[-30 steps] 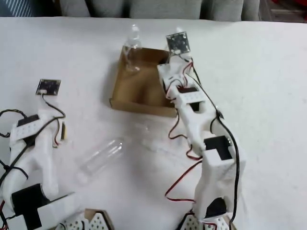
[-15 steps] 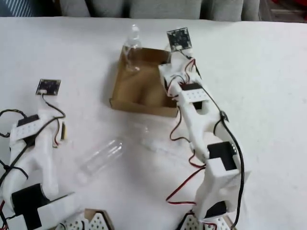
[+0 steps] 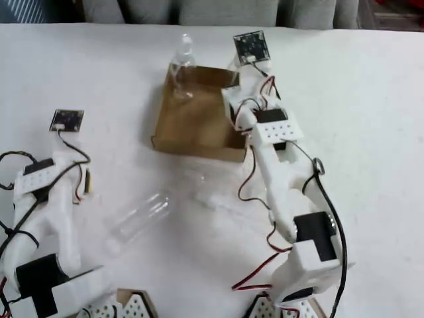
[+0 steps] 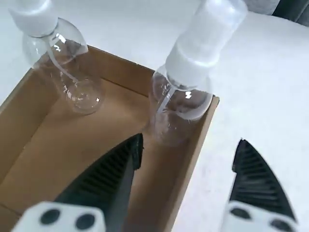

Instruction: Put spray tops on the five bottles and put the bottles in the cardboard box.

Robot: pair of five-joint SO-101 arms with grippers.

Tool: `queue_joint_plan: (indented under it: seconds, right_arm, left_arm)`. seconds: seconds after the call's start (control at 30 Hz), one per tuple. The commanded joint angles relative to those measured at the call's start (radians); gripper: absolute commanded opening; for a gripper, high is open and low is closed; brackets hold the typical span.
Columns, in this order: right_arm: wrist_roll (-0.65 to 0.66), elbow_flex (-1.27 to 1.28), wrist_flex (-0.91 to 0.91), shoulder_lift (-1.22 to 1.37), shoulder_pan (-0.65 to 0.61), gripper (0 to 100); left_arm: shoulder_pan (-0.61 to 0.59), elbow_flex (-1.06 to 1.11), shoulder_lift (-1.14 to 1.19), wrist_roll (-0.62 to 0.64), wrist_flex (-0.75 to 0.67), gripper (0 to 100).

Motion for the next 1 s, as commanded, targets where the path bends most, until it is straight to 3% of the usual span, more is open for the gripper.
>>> queue_joint_plan:
  seconds: [0.0, 0.23, 0.73, 0.97]
  right_arm:
    - [-0.011, -0.035, 0.053, -0.077, 0.016, 26.2]
    - [-0.011, -0.035, 0.225, -0.160, 0.044, 25.9]
    - [-0.011, -0.035, 0.700, -0.240, 0.260, 25.2]
    - [-0.011, 0.017, 0.820, -0.239, 0.372, 0.7]
  left_arm:
    - [0.007, -0.003, -0.036, -0.011, -0.018, 5]
    - [0.008, -0.005, -0.036, -0.011, -0.020, 5]
    - [0.015, -0.005, -0.036, -0.011, -0.021, 5]
    - [0.039, -0.002, -0.036, -0.011, -0.034, 5]
